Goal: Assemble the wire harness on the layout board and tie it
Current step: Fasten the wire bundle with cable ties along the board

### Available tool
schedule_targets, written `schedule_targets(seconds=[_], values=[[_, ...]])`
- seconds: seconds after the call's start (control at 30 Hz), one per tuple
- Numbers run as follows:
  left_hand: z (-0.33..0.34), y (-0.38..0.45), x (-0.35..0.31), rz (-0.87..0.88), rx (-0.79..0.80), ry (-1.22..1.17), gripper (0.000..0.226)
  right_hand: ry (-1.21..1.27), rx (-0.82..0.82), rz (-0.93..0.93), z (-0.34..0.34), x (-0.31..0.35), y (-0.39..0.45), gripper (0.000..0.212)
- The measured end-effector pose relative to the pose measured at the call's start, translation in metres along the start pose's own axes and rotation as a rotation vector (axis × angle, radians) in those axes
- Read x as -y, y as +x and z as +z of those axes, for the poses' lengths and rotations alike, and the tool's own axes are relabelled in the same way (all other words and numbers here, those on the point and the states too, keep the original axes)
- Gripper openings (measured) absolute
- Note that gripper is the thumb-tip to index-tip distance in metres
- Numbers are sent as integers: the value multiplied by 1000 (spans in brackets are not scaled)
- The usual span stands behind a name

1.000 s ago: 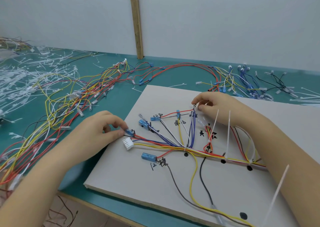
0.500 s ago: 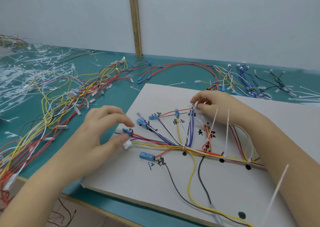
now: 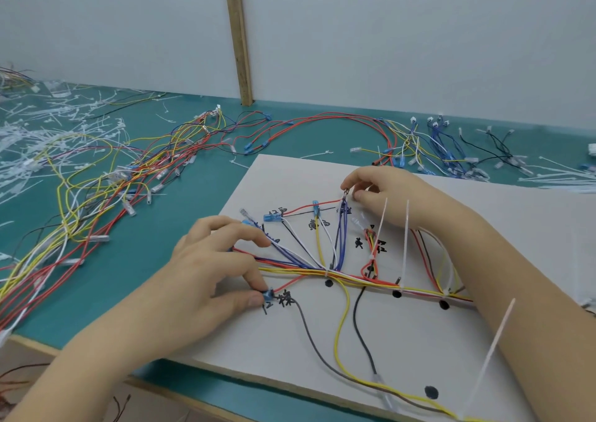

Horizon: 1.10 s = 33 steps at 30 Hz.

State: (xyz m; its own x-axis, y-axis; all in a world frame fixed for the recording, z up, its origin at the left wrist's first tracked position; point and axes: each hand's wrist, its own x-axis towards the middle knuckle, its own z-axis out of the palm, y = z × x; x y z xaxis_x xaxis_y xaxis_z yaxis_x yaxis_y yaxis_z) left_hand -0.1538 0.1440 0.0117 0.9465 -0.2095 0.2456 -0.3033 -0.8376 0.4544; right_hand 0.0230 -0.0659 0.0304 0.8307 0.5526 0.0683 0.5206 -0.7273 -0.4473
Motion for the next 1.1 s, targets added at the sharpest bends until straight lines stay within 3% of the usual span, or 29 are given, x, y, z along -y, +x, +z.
schedule_targets(seconds=[0.13,0.2,0.27,0.33,0.43,0.5,0.6,0.7,0.8,0.9,1.1], values=[[-8,10,-2,-3,73,13,22,42,-42,9,-7,3,0,39],[-11,21,-11,7,-8,-73,26,136,-161,18,-17,3,0,45],[-11,39,-21,-33,-63,-153,10,236,-223,37,-28,3,-1,45],[-7,61,-26,-34,-47,-128,14,213,-123,64,-36,4,-5,40],[-1,93,-37,-37,53,-107,20,52,208,51,-38,6,-18,26],[6,108,-45,-33,97,-82,20,42,313,-2,-36,7,-27,18],[20,121,-54,-78,131,-43,18,75,264,-43,-34,5,-32,9],[32,124,-59,-82,57,-14,3,106,264,-20,-34,3,-34,2],[38,121,-57,-52,14,32,17,131,281,-4,-38,3,-38,2],[40,120,-54,-48,46,75,17,-4,247,9,-41,-2,-42,15],[42,123,-48,-73,80,74,18,-56,219,9,-28,-12,-46,7]])
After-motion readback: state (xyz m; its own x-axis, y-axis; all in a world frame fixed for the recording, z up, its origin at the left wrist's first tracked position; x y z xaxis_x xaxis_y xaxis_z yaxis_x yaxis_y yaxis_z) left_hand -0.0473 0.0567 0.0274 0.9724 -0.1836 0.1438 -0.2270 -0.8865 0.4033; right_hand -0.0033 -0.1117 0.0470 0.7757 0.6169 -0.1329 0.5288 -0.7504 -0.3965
